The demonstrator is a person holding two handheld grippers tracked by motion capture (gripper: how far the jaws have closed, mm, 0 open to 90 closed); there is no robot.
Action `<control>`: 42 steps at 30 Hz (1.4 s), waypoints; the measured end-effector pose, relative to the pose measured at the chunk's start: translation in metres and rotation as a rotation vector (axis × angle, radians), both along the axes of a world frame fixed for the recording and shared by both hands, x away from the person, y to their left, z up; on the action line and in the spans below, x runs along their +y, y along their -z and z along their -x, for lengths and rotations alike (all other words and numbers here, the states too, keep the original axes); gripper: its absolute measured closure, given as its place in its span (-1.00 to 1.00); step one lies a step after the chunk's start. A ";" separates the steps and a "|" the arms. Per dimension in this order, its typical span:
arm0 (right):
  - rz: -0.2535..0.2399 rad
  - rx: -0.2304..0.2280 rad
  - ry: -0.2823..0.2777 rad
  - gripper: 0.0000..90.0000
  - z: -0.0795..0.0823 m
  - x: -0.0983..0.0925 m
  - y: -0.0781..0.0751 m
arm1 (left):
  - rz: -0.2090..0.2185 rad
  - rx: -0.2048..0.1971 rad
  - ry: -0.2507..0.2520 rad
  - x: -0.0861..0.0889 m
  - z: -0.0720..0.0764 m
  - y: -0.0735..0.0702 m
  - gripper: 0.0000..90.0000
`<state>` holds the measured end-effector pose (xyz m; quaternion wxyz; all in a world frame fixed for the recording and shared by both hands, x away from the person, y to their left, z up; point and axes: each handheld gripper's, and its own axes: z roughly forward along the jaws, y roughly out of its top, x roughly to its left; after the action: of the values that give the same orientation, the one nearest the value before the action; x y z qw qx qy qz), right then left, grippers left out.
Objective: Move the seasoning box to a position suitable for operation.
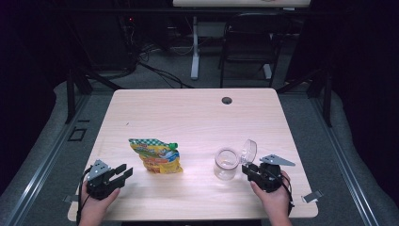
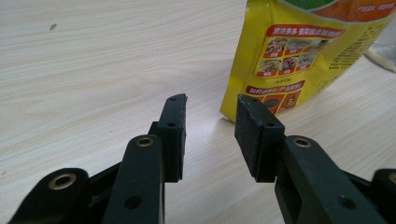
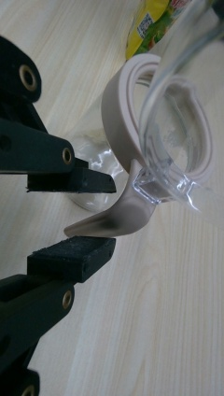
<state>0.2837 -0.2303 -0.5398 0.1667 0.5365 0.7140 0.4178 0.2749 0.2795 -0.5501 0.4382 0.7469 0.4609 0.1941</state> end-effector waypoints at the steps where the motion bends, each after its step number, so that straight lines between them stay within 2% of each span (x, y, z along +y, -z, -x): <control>1: 0.035 -0.013 -0.002 0.50 -0.004 0.005 0.003 | 0.001 0.000 0.003 0.001 0.001 0.000 0.45; 4: 0.057 -0.033 0.006 0.57 -0.008 0.008 0.005 | -0.007 0.010 0.004 0.002 0.002 0.000 0.46; 6: 0.055 -0.034 0.019 0.59 -0.011 0.009 0.007 | -0.003 0.002 0.000 0.002 0.004 0.000 0.46; 9: 0.075 -0.031 0.000 0.62 -0.015 0.008 0.010 | -0.008 0.004 -0.009 0.005 0.005 0.000 0.46; 11: 0.098 -0.054 -0.012 0.66 -0.016 0.009 0.011 | -0.002 -0.002 -0.015 0.006 0.006 0.000 0.46; 17: 0.160 -0.085 -0.038 0.73 -0.016 0.011 0.010 | -0.002 -0.001 -0.015 0.006 0.005 0.000 0.46; 21: 0.178 -0.092 -0.065 0.75 -0.014 0.012 0.010 | -0.009 -0.006 -0.009 0.004 0.005 0.000 0.45; 28: 0.178 -0.106 -0.118 0.79 -0.012 0.016 0.010 | -0.011 -0.005 -0.013 0.004 0.004 0.001 0.45; 30: 0.161 -0.106 -0.111 0.78 -0.013 0.015 0.011 | -0.011 -0.004 -0.013 0.004 0.005 0.000 0.45; 38: 0.085 -0.070 -0.104 0.70 -0.013 0.009 0.013 | -0.015 -0.007 -0.010 0.003 0.003 0.000 0.44; 40: 0.096 -0.057 -0.106 0.65 -0.012 0.008 0.014 | -0.016 -0.007 -0.009 0.002 0.002 0.000 0.43; 42: 0.103 -0.045 -0.103 0.68 -0.011 0.007 0.015 | -0.015 -0.010 -0.010 0.001 0.001 0.000 0.41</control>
<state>0.2942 -0.2232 -0.5549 0.1884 0.4800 0.7573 0.4008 0.2740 0.2808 -0.5504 0.4339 0.7469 0.4610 0.2033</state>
